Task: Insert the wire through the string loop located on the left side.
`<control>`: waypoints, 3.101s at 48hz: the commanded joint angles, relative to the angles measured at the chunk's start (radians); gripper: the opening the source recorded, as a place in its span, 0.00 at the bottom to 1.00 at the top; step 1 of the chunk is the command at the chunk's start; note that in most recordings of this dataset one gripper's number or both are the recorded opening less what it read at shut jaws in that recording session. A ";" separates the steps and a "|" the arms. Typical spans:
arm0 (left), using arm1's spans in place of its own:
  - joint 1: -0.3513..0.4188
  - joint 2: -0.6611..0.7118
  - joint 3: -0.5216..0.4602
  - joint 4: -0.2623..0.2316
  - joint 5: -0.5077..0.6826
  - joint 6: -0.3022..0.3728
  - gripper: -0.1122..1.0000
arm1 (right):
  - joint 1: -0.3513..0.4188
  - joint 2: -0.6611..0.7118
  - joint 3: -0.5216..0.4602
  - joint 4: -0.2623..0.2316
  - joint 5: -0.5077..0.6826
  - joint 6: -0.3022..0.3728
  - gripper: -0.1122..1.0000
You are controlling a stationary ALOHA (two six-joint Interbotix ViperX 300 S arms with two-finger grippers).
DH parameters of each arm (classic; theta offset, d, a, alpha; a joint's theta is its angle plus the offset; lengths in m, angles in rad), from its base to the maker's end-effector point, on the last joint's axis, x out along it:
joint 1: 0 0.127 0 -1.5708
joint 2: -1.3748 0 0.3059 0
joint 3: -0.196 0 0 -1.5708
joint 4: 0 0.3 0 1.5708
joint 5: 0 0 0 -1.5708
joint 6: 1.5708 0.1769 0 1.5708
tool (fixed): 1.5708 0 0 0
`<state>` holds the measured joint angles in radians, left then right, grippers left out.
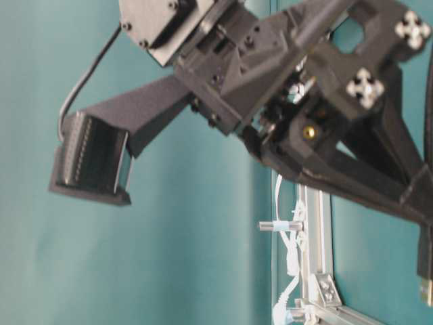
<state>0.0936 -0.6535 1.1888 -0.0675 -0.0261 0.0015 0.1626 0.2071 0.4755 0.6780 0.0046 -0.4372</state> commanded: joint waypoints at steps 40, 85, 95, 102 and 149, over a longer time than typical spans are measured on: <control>-0.092 -0.307 0.077 0.003 0.247 -0.005 0.68 | -0.043 0.126 -0.229 -0.012 0.046 -0.003 0.23; -0.109 -0.291 0.061 0.003 0.245 -0.020 0.67 | -0.041 0.130 -0.249 -0.044 0.048 -0.002 0.23; -0.158 -0.249 0.057 0.003 0.244 -0.044 0.67 | -0.041 0.130 -0.252 -0.044 0.064 0.002 0.23; -0.199 -0.172 0.032 0.003 0.236 -0.069 0.67 | -0.038 0.130 -0.252 -0.044 0.067 0.002 0.24; -0.330 0.270 -0.109 0.003 0.173 -0.081 0.67 | -0.034 0.130 -0.258 -0.044 0.067 0.002 0.23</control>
<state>-0.2316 -0.3881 1.1075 -0.0675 0.1549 -0.0752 0.1243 0.3590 0.2470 0.6351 0.0752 -0.4341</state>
